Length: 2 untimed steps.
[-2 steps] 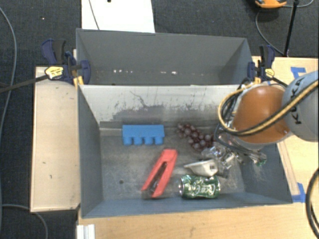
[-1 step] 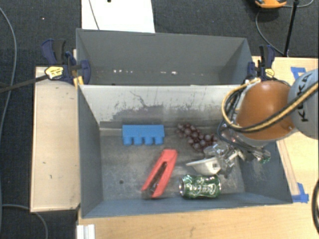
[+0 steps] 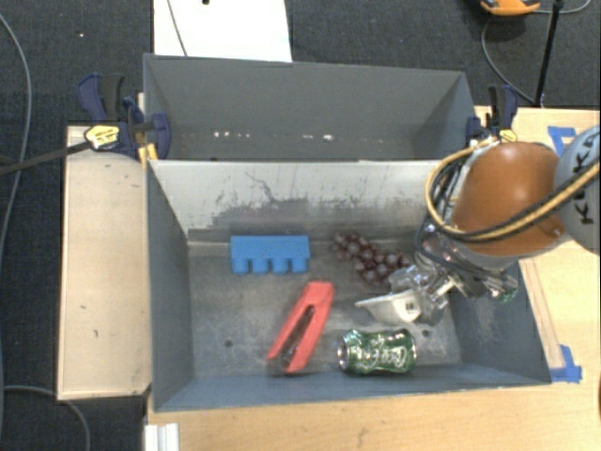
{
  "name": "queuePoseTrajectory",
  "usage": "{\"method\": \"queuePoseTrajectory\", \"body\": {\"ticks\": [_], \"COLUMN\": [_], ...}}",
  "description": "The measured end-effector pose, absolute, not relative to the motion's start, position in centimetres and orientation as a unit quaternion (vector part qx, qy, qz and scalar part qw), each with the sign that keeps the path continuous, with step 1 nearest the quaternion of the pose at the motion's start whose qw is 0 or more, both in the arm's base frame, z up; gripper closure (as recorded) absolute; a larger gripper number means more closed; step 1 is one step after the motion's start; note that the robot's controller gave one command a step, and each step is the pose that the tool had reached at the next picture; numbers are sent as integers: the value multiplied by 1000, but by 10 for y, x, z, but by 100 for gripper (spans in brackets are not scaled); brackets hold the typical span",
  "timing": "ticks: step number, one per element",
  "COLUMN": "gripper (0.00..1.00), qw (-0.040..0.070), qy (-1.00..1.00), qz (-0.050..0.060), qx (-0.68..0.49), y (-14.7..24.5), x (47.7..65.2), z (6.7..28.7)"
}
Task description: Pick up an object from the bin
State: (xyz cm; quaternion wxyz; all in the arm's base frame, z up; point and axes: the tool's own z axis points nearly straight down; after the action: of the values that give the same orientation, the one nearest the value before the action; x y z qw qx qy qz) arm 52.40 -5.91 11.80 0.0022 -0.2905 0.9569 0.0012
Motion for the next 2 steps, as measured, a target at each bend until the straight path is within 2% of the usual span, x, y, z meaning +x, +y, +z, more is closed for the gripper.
{"method": "queuePoseTrajectory", "body": {"ticks": [2], "gripper": [100], "qw": [6], "qy": [957], "qz": [-1], "qx": [-289], "y": [-59], "x": [526], "z": [152]}}
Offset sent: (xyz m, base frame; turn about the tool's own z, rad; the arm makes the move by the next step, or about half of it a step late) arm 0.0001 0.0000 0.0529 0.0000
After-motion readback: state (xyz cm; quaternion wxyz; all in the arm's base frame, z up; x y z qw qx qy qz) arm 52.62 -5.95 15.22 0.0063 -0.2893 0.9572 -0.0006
